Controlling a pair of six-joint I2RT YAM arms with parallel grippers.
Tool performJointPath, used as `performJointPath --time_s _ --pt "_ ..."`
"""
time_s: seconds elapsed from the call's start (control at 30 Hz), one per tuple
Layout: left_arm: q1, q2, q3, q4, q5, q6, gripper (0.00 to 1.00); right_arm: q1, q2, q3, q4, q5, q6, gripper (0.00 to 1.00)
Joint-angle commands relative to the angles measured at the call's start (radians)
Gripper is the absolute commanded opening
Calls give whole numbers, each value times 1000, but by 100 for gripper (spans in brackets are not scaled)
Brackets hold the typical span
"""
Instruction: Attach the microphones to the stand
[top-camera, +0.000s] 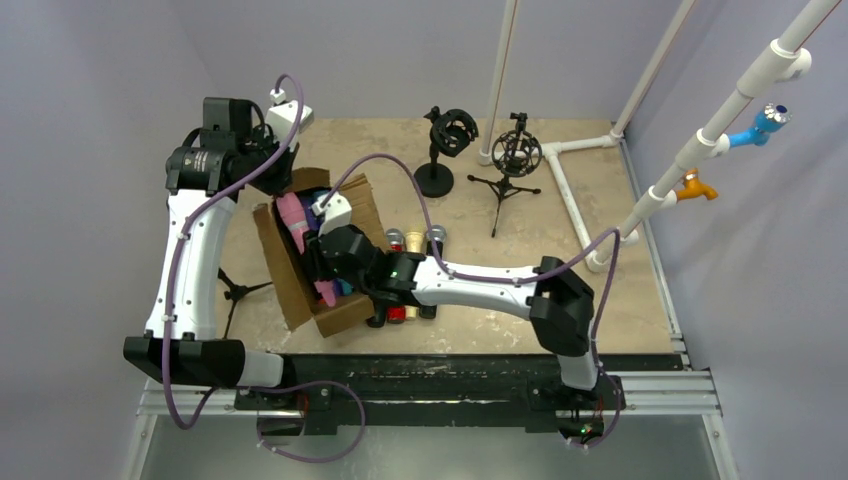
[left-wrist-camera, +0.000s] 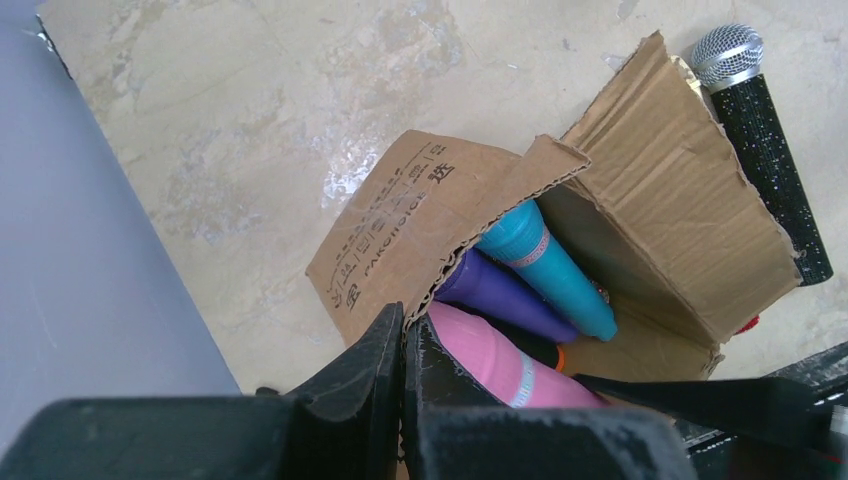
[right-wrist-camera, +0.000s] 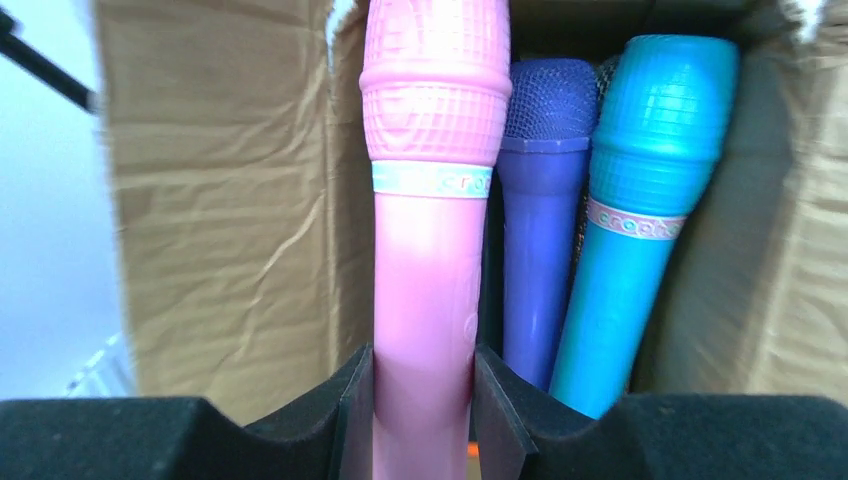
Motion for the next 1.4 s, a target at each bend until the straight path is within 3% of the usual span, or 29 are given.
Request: performJointPath --time_s 0.0,0.3,0.7,1.03,1.37 --pt "-2 -32 3 54 -2 15 0 -4 -163 -63 89 -28 37 0" --pt "-2 -38 2 60 -6 15 0 -46 -474 -350 31 9 100 0" --pt "-2 -35 2 62 -6 11 0 -285 -784 -807 -80 42 192 0" --pt "-2 -28 20 51 9 -4 0 -374 -701 -1012 73 49 209 0" --pt "-3 -30 23 47 26 -5 0 -387 -490 -947 188 -15 216 4"
